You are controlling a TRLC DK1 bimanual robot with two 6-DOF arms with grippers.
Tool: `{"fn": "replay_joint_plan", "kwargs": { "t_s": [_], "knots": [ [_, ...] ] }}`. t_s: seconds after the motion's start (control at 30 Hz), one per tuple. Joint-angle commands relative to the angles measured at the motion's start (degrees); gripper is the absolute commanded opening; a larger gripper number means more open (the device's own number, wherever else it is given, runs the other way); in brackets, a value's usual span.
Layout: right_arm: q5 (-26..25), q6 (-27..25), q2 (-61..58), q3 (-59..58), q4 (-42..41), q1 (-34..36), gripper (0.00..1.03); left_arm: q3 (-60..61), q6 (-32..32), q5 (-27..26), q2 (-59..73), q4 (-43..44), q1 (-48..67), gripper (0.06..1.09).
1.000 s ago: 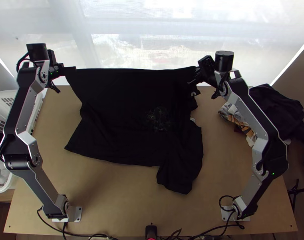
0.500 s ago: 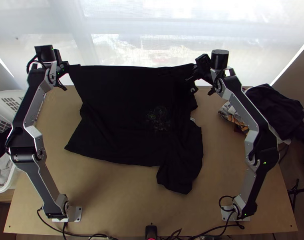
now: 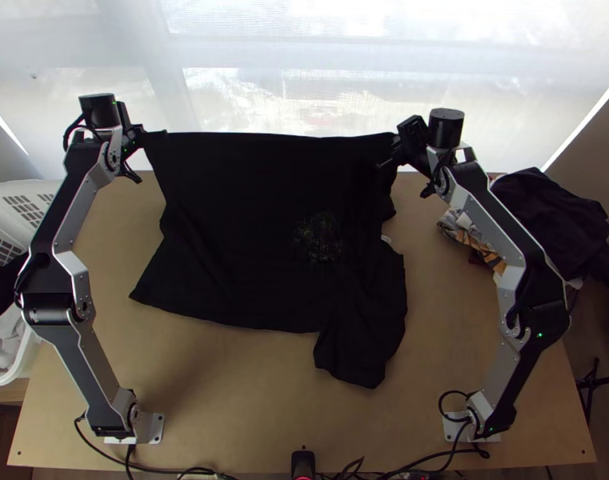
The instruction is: Fold the t-shirt
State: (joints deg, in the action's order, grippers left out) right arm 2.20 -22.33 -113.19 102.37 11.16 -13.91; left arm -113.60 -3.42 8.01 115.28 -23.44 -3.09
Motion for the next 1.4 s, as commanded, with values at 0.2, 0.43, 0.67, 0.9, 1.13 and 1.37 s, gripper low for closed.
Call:
{"fn": "replay_joint_plan", "kwargs": {
  "t_s": [0.2,0.43,0.67,0.9,1.13,1.37],
  "knots": [
    [0.00,0.18,10.88,-15.27,-1.84,-1.82,0.03,11.12,-0.27,0.08,-7.71,2.35,1.42,0.09],
    [0.00,0.18,15.98,-23.79,-4.04,-2.88,0.03,17.98,0.26,0.08,-11.13,4.11,1.42,0.09],
    [0.00,0.27,19.49,-30.12,-4.48,-3.75,0.03,26.24,0.34,-0.01,-15.00,6.83,1.42,0.09],
    [0.09,0.27,21.25,-34.95,-4.57,-5.16,0.03,33.27,-0.18,-0.01,-18.08,8.94,1.42,0.09],
    [0.09,0.44,22.66,-39.17,-4.48,-6.57,0.03,38.72,-0.45,-0.01,-20.19,9.73,1.42,0.09],
    [0.00,0.35,23.45,-42.69,-4.48,-7.27,0.03,46.10,-0.62,-0.10,-23.09,11.93,1.77,0.09]
  ]
}}
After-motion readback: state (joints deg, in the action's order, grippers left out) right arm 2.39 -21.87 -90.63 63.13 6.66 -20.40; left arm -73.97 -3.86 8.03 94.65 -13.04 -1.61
